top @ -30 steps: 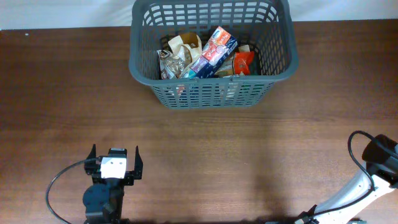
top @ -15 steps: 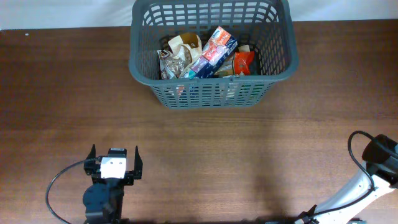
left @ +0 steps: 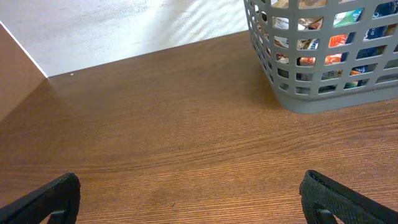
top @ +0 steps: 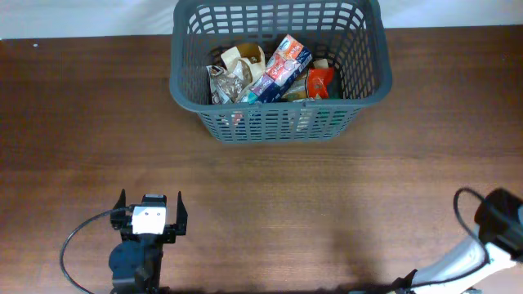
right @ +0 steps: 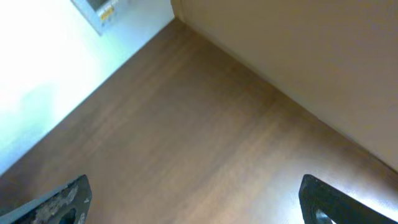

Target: Pack container

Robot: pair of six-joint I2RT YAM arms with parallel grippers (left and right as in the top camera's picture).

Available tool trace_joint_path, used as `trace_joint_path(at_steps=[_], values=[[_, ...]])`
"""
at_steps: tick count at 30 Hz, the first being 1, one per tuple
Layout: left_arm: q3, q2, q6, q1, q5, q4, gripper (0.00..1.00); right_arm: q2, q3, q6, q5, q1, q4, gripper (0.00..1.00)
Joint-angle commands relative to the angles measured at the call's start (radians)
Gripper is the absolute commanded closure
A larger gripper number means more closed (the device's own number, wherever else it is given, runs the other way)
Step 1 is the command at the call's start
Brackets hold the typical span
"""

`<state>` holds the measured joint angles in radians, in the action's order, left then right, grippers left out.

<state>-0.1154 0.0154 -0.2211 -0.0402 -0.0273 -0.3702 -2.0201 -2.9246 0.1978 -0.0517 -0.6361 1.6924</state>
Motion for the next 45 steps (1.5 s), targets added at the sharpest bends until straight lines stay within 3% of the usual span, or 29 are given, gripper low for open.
trace_joint_path(at_steps=[1, 6, 13, 23, 36, 45], values=[[0.004, -0.010, -0.013, 0.003, -0.011, 0.002, 0.01, 0.161, 0.153, -0.009, -0.020, 0.002, 0.000, 0.01], [0.004, -0.010, -0.013, 0.003, -0.011, 0.002, 0.01, 0.381, 0.466, -0.009, -0.031, 0.002, -0.061, 0.02], [0.004, -0.010, -0.013, 0.003, -0.011, 0.002, 0.01, 0.745, 0.906, 0.002, -0.027, 0.027, -0.331, 0.01], [0.004, -0.010, -0.013, 0.003, -0.011, 0.002, 0.01, 1.228, 1.403, 0.002, -0.027, 0.261, -0.793, 0.01], [0.004, -0.010, -0.013, 0.003, -0.011, 0.002, 0.01, 1.617, 1.851, 0.002, 0.067, 0.547, -0.935, 0.01], [0.004, -0.010, -0.013, 0.003, -0.011, 0.002, 0.01, 1.824, 2.333, 0.003, 0.132, 0.553, -1.513, 0.02]])
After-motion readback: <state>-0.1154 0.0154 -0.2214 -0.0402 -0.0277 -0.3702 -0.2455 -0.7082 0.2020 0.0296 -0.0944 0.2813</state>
